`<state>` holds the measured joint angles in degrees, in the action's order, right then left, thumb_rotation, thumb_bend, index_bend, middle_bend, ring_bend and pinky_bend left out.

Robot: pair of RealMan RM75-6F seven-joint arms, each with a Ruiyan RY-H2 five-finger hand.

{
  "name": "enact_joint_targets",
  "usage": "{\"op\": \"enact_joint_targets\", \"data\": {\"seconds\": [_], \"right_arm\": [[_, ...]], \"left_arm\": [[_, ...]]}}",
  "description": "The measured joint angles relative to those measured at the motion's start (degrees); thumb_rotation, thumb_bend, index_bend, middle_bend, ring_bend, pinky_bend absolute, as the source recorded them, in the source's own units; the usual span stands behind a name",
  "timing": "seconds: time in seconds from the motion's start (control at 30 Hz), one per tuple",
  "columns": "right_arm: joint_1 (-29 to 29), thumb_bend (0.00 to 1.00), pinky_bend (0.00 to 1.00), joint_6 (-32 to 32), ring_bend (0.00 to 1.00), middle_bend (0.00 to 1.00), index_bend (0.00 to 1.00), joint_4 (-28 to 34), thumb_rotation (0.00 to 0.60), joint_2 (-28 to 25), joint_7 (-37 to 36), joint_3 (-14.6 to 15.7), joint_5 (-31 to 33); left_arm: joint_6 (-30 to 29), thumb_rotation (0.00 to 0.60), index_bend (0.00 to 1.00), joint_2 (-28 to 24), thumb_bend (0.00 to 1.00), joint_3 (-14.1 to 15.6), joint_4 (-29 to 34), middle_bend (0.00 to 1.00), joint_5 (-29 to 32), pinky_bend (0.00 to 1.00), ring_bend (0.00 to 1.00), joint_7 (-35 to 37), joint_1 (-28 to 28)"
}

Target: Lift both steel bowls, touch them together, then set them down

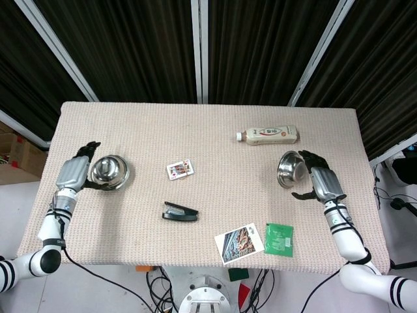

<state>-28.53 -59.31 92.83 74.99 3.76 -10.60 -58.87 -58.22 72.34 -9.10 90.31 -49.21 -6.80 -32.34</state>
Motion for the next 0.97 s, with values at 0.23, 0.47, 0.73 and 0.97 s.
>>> {"op": "enact_joint_targets", "data": {"seconds": [0.23,0.47,0.73,0.97], "right_arm": [[1.17,0.00,0.00,-1.31,0.00,0.00,0.00,1.37,0.600,-0.71,-0.74,0.09,-0.66],[5.72,0.00,0.00,-12.49,0.00,0.00,0.00,2.36,0.600,0.65,-0.20,1.76,-6.59],[15.64,0.00,0.00,-28.80,0.00,0.00,0.00,-0.43,0.600,7.03,4.72,8.10,-16.95],[19.34,0.00,0.00,-29.92,0.00,0.00,0.00,0.16,0.600,8.14,7.57,10.56,-18.97]], "left_arm": [[-3.00,0.373,0.00,0.26,0.00,-0.36,0.82,0.00,-0.78,0.13,0.00,-0.66,1.25],[-18.54,0.227,0.00,4.02,0.00,-0.35,-0.98,0.00,-9.76,0.13,0.00,1.76,5.74],[-33.73,0.238,0.00,8.58,0.01,5.93,-0.03,0.00,-21.68,0.12,0.00,0.57,16.14],[-35.31,0.242,0.00,7.56,0.01,10.64,7.18,0.00,-24.43,0.12,0.00,-3.49,21.74]]}}
